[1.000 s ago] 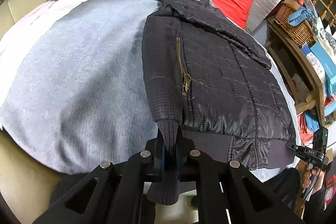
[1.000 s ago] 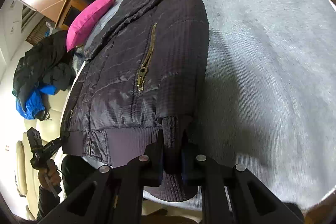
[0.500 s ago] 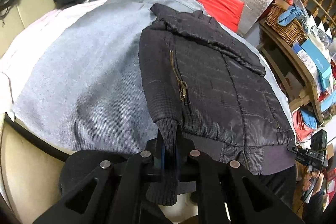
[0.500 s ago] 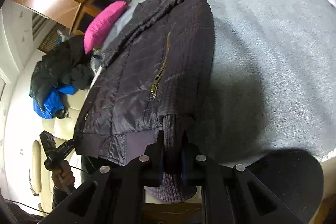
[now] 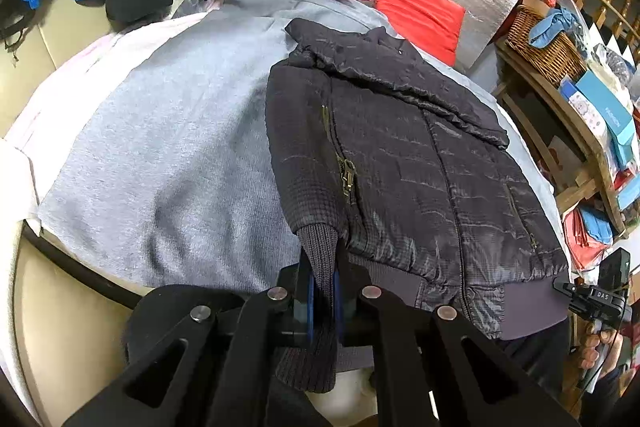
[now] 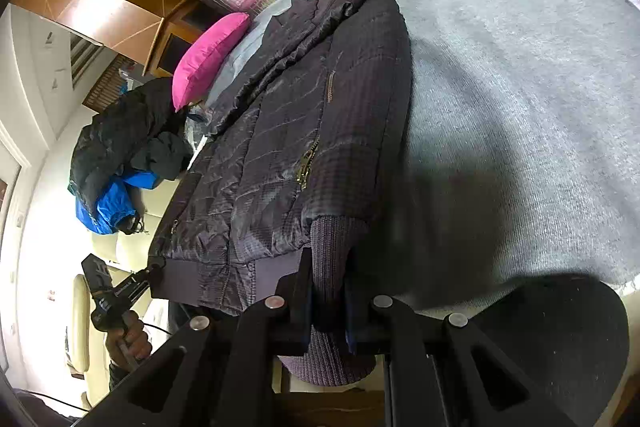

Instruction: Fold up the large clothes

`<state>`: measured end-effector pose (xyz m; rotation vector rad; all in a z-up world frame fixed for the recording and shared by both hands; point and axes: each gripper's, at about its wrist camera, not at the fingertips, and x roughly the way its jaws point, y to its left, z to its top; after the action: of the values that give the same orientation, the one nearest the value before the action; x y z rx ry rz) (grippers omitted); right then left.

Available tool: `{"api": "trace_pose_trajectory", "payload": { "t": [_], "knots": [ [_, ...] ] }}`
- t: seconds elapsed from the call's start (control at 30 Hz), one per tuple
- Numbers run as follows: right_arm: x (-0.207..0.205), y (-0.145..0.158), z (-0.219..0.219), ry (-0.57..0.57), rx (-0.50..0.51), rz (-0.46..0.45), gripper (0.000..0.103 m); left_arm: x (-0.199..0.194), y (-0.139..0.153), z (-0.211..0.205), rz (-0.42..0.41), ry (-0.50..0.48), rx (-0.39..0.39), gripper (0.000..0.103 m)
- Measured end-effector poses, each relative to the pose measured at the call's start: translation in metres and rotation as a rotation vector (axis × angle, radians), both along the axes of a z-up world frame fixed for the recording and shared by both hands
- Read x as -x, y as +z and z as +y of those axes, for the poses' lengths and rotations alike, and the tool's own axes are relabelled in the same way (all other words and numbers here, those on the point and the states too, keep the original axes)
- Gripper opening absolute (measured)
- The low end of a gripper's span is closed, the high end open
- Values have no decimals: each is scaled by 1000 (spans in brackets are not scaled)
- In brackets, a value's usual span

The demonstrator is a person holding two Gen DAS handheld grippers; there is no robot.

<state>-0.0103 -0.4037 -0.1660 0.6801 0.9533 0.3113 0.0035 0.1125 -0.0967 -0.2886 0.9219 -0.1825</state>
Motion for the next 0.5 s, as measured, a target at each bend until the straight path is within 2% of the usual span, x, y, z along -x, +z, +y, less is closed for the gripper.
{"api": "trace_pose_trajectory", "payload": {
  "t": [0.5],
  "knots": [
    [-5,1,-7,18,12,9,13,6,6,6,-14,-38,0,8]
  ]
}}
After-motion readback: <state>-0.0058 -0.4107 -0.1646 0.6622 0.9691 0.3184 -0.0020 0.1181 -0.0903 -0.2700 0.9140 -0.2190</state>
